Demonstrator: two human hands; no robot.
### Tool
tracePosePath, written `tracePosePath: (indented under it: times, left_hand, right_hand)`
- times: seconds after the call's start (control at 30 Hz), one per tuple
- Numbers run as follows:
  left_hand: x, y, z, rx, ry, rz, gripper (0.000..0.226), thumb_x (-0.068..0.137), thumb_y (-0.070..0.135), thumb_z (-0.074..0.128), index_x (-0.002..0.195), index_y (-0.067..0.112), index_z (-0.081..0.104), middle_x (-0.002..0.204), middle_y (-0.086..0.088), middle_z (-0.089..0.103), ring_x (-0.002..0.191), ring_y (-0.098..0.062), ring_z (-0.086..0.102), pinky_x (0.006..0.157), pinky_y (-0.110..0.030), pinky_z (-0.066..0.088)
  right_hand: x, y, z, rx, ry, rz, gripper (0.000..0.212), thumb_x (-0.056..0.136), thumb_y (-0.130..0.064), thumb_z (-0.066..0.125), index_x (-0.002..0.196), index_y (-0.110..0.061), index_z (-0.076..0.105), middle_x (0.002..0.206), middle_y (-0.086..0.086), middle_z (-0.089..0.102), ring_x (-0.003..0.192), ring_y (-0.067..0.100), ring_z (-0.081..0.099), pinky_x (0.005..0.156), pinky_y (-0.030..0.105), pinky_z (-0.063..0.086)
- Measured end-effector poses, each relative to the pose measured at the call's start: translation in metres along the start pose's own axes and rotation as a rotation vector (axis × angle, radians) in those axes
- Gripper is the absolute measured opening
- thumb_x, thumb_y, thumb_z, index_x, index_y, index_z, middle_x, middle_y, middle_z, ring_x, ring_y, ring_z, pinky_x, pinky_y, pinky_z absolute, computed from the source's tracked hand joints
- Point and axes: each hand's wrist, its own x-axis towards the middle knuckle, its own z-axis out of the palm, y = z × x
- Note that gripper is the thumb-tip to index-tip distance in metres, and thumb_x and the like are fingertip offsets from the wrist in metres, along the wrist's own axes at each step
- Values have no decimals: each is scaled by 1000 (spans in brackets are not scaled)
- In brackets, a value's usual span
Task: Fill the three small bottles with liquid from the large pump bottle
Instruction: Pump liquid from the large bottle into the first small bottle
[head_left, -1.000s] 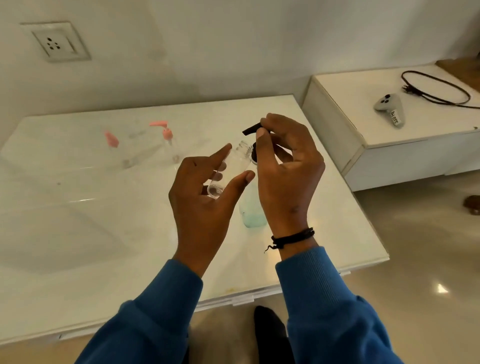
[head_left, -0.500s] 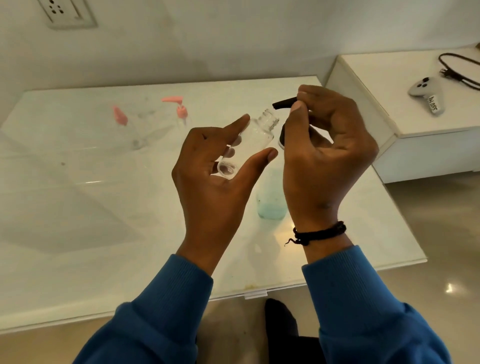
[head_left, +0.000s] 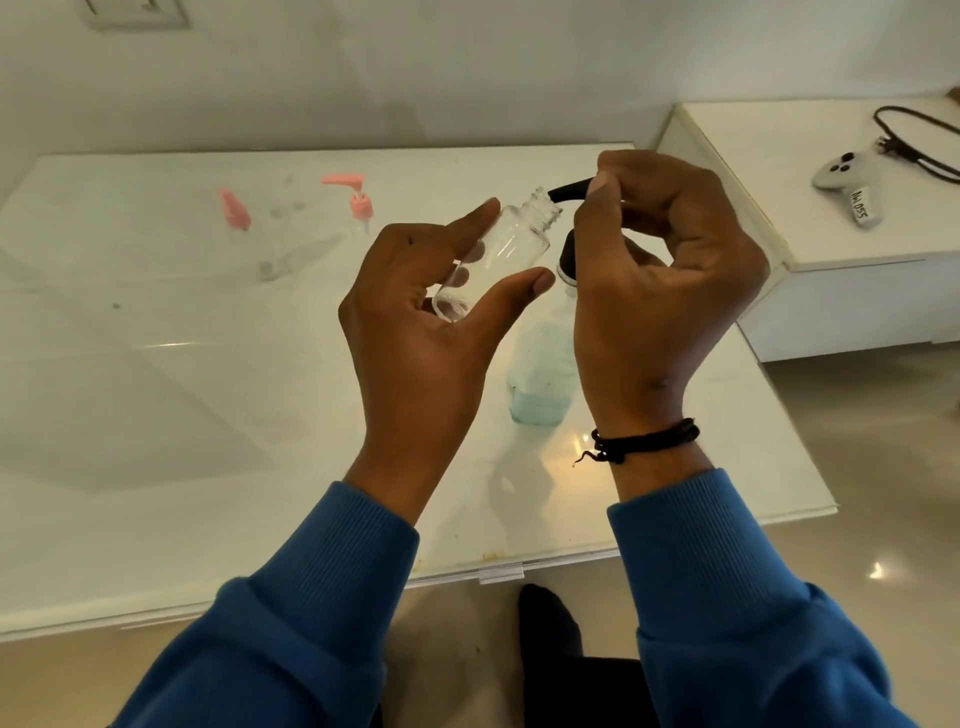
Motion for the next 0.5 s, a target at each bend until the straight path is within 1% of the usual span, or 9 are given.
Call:
tracePosePath:
  times: [0.03,0.13,0.23,0.3,0.37,0.43,0.5]
  left_hand:
    - [0,1,0,-3,-6,-7,49,80,37,83,123,19,70,110,3,71,95,-9,66,72,-12,52]
    - [1,4,-1,-22,-9,-38,52,78,38,84,123,17,69,109,6,72,97,-6,68,76,-15,56]
    - [3,4,-4,-46,-13,-64,54,76,37,86,122,15,69,107,8,74,98,-2,70,79,-17,57]
    - [4,2,-7,-61,-38,-90,53,75,36,87,120,15,70,107,10,73,99,-1,70,79,-15,56]
    - [5,-1,-11,-104,-67,-124,50,73,29,89,117,15,71,104,11,73,96,-2,71,78,-14,55]
    - [7,-4,-14,-203,-92,-189,48,70,17,91,113,11,72,103,7,75,94,-8,73,79,-21,58]
    - [11,-6,-18,-348,-118,-291,49,68,9,89,114,10,72,105,0,76,94,-14,74,82,-28,60]
  right_hand:
    - [0,-1,0,-5,1,-11,3,88,-3,72,90,-5,72,89,8,73,75,11,69,64,15,54]
    - [3,1,-1,-51,-4,-77,4,87,-1,72,84,1,73,88,11,71,77,9,65,66,14,53]
    - [3,4,-1,-67,-24,-119,4,87,1,72,83,2,73,86,10,70,76,11,64,66,22,56]
    - [4,4,-1,-72,-30,-131,4,88,0,72,85,1,72,85,10,70,76,10,64,65,22,57]
    - [4,4,-2,-76,-35,-132,5,91,-2,72,86,0,73,85,10,69,76,5,62,64,18,55]
    - [6,4,-4,-87,-39,-141,10,93,-6,71,85,0,73,85,9,69,76,0,58,63,16,52]
    - [6,4,-4,-100,-49,-162,14,94,-8,70,83,-1,73,83,6,67,77,-3,56,62,17,53]
